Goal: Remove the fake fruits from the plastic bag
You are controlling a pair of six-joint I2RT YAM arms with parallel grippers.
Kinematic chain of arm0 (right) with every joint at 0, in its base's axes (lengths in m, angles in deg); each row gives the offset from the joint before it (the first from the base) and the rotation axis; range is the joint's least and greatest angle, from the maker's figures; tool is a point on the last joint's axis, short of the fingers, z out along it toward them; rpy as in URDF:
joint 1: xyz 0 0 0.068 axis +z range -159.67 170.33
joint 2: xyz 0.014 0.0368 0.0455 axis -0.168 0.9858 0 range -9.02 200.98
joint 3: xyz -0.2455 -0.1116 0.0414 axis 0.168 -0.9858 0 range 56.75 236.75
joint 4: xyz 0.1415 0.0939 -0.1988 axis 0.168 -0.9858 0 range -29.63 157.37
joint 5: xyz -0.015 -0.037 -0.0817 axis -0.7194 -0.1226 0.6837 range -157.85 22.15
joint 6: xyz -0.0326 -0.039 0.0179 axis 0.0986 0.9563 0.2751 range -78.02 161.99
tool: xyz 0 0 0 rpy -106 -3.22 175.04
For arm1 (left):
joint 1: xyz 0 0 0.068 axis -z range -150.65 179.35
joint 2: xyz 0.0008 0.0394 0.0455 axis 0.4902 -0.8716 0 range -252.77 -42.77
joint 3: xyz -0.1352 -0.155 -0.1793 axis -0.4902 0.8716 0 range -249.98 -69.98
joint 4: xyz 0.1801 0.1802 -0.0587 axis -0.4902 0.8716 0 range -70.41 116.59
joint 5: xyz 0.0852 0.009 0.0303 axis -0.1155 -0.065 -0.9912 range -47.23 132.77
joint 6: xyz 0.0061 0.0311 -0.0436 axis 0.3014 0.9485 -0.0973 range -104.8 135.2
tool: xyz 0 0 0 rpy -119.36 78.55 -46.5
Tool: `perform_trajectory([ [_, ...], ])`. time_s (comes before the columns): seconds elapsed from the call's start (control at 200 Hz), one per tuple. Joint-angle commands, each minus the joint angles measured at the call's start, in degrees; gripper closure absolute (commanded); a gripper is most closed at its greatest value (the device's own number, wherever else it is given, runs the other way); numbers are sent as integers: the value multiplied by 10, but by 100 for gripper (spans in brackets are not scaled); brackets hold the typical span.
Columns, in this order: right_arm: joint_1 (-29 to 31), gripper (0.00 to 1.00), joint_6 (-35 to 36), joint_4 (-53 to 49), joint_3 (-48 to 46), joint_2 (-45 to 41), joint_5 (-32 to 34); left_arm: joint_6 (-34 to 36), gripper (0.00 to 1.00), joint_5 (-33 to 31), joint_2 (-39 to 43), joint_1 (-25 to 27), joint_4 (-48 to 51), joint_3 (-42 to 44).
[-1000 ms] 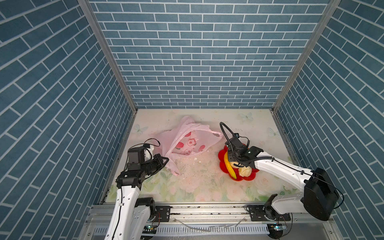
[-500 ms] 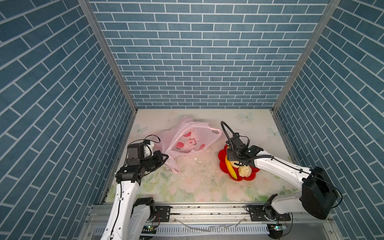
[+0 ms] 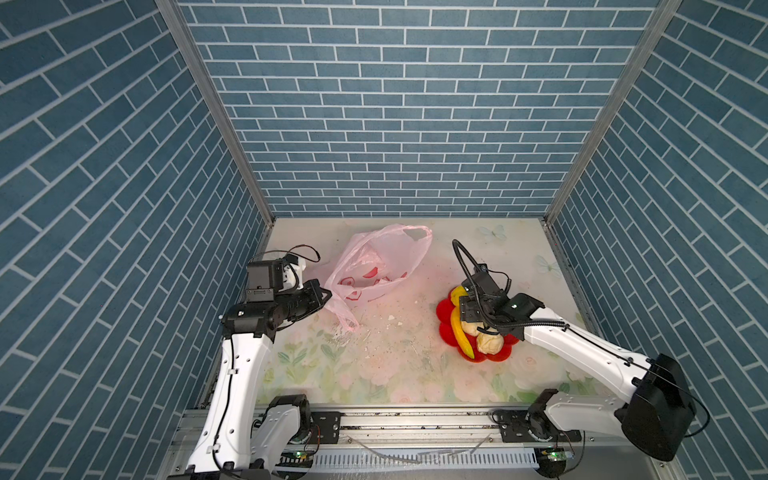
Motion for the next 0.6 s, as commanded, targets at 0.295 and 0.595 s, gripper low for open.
perform_trajectory([
  [0.295, -2, 24, 50, -16, 34, -81, -5, 48, 98, -169, -123, 152, 133, -185],
  [0.595, -2, 24, 61, 20, 41, -87, -48, 66, 98, -235, -219, 226, 227, -329],
])
